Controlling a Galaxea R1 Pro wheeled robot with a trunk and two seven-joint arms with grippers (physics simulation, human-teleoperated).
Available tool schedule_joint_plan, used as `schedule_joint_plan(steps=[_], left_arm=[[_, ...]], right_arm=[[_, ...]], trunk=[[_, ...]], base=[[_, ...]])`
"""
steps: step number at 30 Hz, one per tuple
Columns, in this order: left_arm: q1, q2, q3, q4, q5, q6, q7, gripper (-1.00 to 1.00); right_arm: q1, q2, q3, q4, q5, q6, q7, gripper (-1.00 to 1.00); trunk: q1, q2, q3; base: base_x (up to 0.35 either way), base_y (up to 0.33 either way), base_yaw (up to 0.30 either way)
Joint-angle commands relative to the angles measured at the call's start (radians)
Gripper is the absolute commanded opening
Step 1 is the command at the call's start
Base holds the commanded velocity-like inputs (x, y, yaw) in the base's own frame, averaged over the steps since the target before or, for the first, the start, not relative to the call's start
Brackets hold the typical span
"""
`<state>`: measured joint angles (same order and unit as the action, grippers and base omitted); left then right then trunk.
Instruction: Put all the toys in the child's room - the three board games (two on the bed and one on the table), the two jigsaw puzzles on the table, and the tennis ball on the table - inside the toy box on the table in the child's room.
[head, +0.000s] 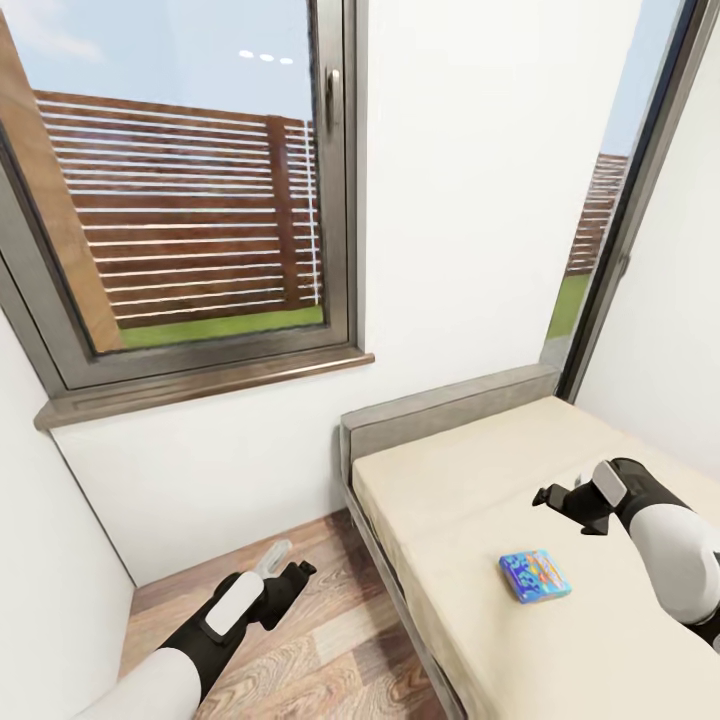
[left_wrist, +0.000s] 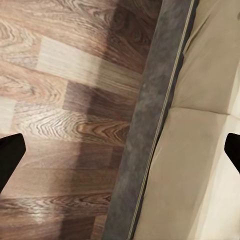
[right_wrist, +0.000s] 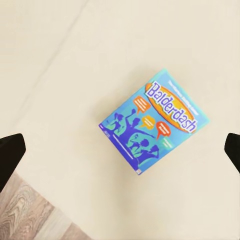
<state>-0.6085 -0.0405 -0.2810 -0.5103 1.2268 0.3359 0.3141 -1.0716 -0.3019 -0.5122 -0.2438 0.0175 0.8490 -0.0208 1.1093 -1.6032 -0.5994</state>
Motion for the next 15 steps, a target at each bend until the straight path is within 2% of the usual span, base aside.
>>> schedule_joint_plan(steps=[1,6,15], left_arm=[[-0.001,0.001,-0.004,-0.002,0.009,0.0,0.008,1.0],[-0.001,0.002,-0.004,-0.002,0.009,0.0,0.008,1.0],[-0.001,0.002,-0.004,-0.002,0.009,0.0,0.008,1.0]], right_arm=[[-0.001,0.0,-0.007,-0.001,0.0,0.003,-0.002,1.0],[-0.002,-0.003,-0.01,-0.003,-0.003,0.003,-0.002,1.0],[-0.004,-0.006,-0.011,-0.007,-0.006,0.004,-0.001,1.0]], trunk=[[0.004,-0.008,-0.004],[0.023,-0.043,-0.02],[0.058,-0.106,-0.048]], base=[[0.0,0.0,0.0],[0.0,0.0,-0.103],[0.0,0.0,-0.233]])
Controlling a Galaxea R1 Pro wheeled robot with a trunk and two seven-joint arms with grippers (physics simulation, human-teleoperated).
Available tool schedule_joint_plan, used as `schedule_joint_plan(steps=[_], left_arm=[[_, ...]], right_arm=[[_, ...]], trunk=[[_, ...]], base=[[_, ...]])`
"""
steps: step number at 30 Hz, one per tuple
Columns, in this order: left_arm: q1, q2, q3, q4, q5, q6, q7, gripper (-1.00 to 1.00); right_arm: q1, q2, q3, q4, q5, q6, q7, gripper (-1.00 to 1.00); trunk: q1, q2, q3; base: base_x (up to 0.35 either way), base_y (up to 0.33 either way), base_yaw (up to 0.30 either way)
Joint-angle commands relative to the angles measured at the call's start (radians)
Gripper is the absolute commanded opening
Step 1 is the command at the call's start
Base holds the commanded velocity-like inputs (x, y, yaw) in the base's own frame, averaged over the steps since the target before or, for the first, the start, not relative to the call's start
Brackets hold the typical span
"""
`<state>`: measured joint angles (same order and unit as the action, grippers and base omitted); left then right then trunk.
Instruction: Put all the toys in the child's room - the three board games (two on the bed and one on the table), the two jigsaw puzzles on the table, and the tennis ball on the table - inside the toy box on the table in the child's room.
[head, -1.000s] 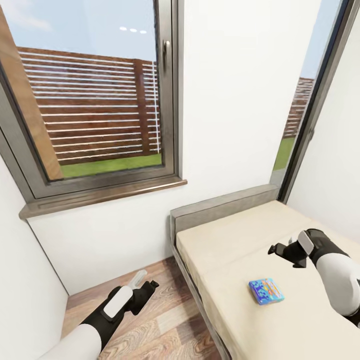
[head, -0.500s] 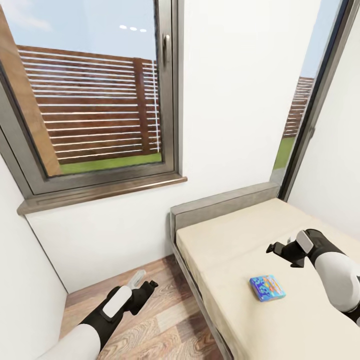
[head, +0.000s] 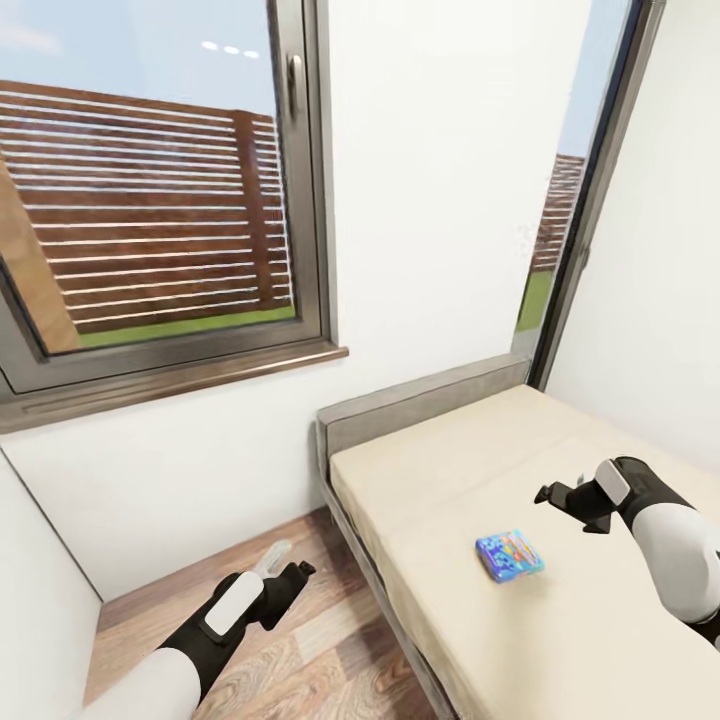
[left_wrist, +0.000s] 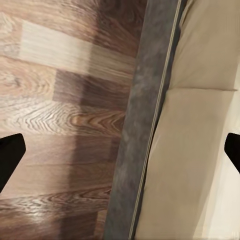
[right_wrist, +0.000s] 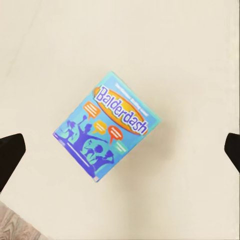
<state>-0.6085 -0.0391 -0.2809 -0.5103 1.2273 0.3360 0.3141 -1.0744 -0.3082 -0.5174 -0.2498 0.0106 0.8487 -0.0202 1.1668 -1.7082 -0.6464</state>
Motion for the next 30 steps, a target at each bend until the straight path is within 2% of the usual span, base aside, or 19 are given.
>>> schedule_joint_plan(steps=[1,11,19,30], left_arm=[[0.0,0.001,-0.004,-0.002,0.009,0.0,0.008,1.0],[0.0,0.001,-0.004,-0.002,0.008,0.0,0.008,1.0],[0.0,0.001,-0.004,-0.002,0.009,0.0,0.008,1.0],[0.0,0.001,-0.004,-0.002,0.009,0.0,0.008,1.0]], right_arm=[[-0.001,0.0,-0.006,-0.001,0.001,0.004,-0.002,1.0],[-0.001,0.002,-0.006,-0.002,0.0,0.004,0.001,1.0],[-0.001,0.006,-0.006,-0.002,0.001,0.004,0.009,1.0],[0.001,0.007,-0.002,-0.002,0.002,0.003,0.063,1.0]], trunk=[[0.004,-0.008,-0.004],[0.042,-0.078,-0.036],[0.073,-0.134,-0.061],[0.115,-0.211,-0.095]], base=[[0.0,0.0,-0.27],[0.0,0.0,-0.16],[0.0,0.0,-0.04],[0.0,0.0,-0.01]])
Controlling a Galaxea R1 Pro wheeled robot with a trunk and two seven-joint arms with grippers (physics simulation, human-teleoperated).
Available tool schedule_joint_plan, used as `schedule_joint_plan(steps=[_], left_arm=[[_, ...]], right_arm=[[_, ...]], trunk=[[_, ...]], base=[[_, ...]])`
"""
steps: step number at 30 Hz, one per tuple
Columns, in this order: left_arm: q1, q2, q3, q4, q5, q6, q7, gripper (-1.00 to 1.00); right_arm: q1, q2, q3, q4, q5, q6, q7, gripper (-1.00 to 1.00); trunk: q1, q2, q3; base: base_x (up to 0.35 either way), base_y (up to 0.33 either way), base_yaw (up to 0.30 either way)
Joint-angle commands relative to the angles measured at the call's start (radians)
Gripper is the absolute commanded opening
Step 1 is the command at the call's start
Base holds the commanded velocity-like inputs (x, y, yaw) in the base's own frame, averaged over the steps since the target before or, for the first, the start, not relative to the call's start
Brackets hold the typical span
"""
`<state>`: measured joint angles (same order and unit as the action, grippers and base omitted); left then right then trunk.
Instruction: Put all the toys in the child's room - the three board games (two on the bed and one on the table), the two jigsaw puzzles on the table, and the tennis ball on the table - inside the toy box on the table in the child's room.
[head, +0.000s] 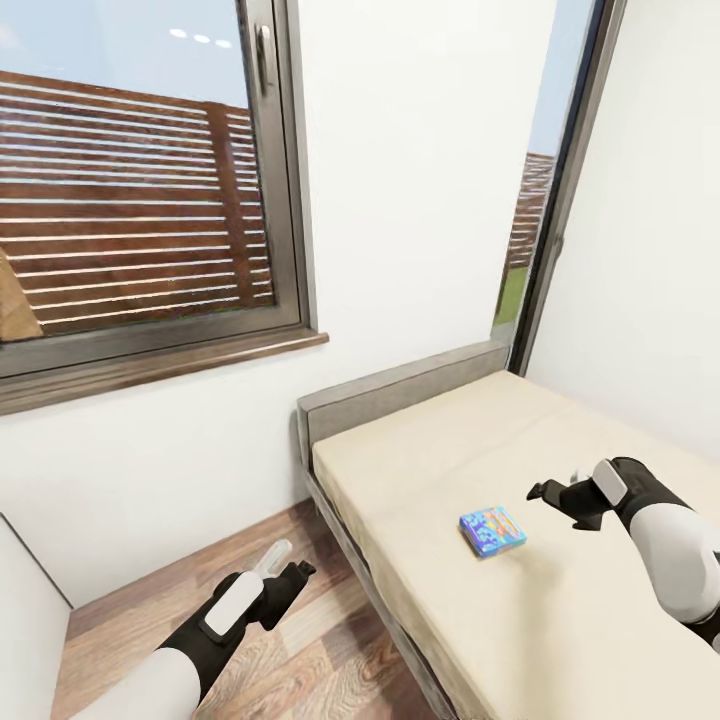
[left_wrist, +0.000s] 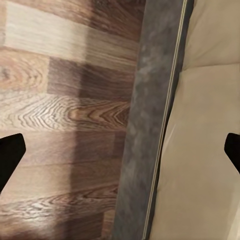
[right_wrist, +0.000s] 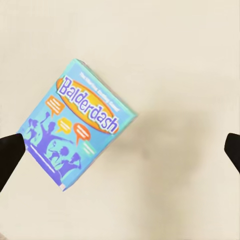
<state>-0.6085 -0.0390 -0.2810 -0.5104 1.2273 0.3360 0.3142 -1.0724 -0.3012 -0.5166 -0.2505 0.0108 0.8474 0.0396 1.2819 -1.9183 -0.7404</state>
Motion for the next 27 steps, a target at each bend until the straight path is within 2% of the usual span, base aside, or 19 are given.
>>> schedule_joint_plan(steps=[1,22,27], left_arm=[[-0.001,0.001,-0.004,-0.002,0.009,0.0,0.008,1.0],[0.002,0.005,-0.002,-0.003,0.009,0.0,0.001,1.0],[0.011,0.011,0.025,-0.009,0.016,0.006,-0.059,1.0]], right_arm=[[0.0,0.0,-0.002,-0.001,0.002,0.004,0.009,1.0],[-0.005,0.007,-0.002,-0.001,0.003,-0.001,0.036,1.0],[-0.006,0.008,-0.002,-0.001,0.003,-0.003,0.046,1.0]], trunk=[[0.004,-0.008,-0.004],[0.084,-0.155,-0.07],[0.103,-0.19,-0.086]], base=[[0.0,0.0,-0.004],[0.0,0.0,-0.001],[0.0,0.0,0.0]])
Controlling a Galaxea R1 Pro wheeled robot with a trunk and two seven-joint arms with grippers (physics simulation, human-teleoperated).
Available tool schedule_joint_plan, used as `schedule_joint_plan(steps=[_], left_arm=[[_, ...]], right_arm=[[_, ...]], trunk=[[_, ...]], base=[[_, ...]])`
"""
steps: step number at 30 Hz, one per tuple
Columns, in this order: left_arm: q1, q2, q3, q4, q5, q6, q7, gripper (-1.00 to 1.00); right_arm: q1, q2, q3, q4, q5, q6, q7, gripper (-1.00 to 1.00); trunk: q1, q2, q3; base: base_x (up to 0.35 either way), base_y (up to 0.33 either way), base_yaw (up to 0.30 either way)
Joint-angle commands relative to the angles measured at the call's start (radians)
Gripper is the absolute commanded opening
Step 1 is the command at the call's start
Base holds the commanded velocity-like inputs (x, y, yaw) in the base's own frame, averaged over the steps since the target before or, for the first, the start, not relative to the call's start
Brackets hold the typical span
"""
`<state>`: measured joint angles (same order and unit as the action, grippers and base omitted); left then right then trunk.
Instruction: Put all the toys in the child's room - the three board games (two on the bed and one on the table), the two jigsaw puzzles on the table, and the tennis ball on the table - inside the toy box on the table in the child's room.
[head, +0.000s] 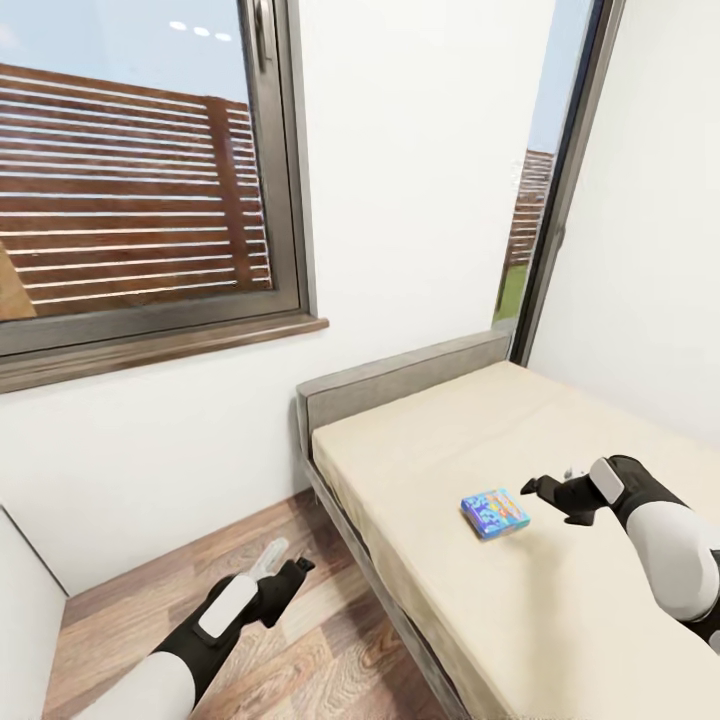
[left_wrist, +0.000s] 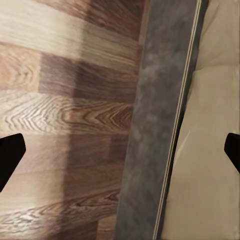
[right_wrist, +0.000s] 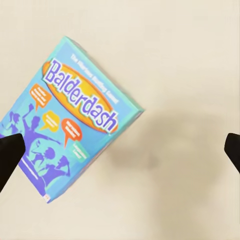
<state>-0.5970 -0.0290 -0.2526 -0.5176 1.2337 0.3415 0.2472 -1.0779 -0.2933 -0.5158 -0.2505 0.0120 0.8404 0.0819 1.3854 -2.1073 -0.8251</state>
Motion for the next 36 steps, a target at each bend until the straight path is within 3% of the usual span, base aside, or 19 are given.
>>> schedule_joint_plan(steps=[1,7,16,24,36], left_arm=[[0.004,0.002,0.006,-0.003,0.012,0.003,-0.015,1.0],[0.02,0.018,0.038,-0.008,0.018,0.026,-0.126,1.0],[0.034,0.036,0.052,-0.01,0.023,0.055,-0.276,1.0],[0.039,0.039,0.054,-0.01,0.024,0.072,-0.326,1.0],[0.041,0.038,0.055,-0.011,0.023,0.077,-0.344,1.0]], right_arm=[[0.0,0.0,-0.003,-0.001,0.002,0.004,0.007,1.0],[-0.001,-0.001,-0.002,-0.002,0.002,0.002,0.025,1.0],[-0.004,-0.001,-0.002,-0.02,0.002,-0.004,0.061,1.0],[-0.004,0.0,-0.002,-0.043,0.002,-0.004,0.074,1.0],[-0.003,0.0,-0.002,-0.051,0.002,-0.004,0.078,1.0]], trunk=[[0.004,-0.008,-0.004],[0.027,-0.05,-0.023],[0.061,-0.113,-0.051],[0.069,-0.127,-0.057],[0.069,-0.127,-0.057]], base=[[0.0,0.0,0.0],[0.0,0.0,0.0],[0.0,0.0,0.0],[0.0,0.0,0.0],[0.0,0.0,0.0]])
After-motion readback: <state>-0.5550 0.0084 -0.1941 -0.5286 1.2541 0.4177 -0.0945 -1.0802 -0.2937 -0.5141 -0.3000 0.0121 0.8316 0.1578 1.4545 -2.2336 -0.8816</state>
